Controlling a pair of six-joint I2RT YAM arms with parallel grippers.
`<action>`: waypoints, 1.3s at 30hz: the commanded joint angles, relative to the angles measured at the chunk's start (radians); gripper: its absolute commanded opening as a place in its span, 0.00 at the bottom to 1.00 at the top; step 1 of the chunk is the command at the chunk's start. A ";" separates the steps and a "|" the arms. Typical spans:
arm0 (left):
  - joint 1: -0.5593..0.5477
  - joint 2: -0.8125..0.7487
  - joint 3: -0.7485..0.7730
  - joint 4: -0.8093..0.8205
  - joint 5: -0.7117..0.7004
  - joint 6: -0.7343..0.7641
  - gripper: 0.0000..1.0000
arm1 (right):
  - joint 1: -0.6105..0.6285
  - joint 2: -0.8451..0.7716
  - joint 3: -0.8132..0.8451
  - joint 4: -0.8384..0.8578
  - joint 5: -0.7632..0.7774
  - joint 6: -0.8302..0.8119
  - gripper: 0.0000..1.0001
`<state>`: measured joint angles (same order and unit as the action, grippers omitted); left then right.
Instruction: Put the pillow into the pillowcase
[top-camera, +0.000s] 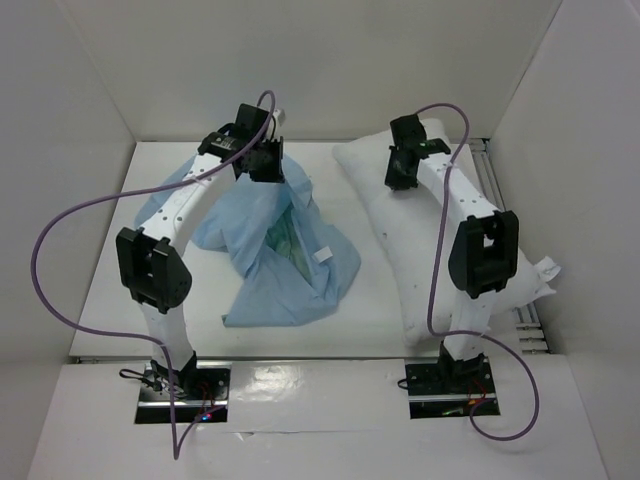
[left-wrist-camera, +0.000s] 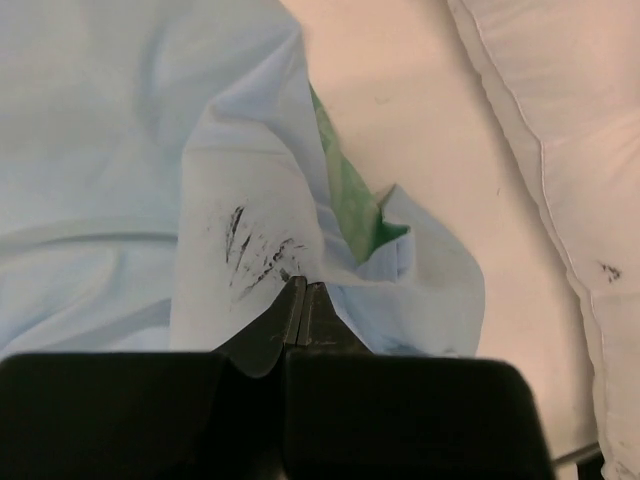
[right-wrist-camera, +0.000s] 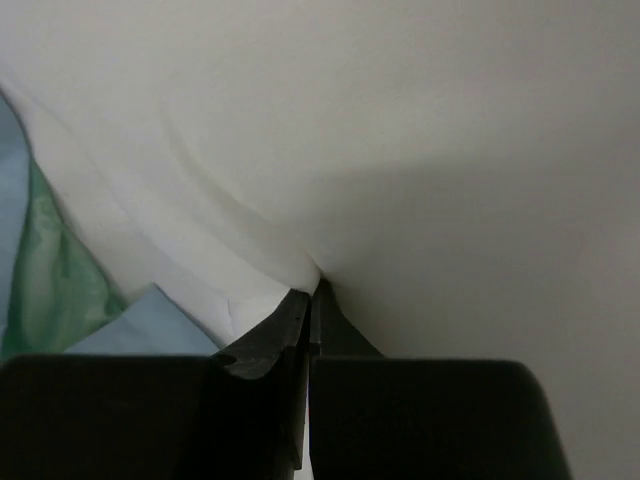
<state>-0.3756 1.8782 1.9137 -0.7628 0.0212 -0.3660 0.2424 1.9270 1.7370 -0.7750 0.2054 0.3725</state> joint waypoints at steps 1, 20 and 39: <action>0.014 0.010 0.038 -0.044 0.054 -0.011 0.00 | -0.020 -0.052 0.006 0.109 -0.060 0.013 0.00; 0.099 0.291 0.363 -0.089 0.194 -0.053 0.00 | 0.006 -0.855 -0.376 0.188 -0.728 -0.217 0.00; 0.182 0.299 0.481 0.062 0.281 -0.123 0.00 | 0.362 -0.789 -0.467 -0.210 -0.436 -0.293 0.00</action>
<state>-0.1967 2.2169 2.3810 -0.7856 0.2916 -0.4568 0.5877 1.1664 1.2449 -0.8173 -0.3523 0.0772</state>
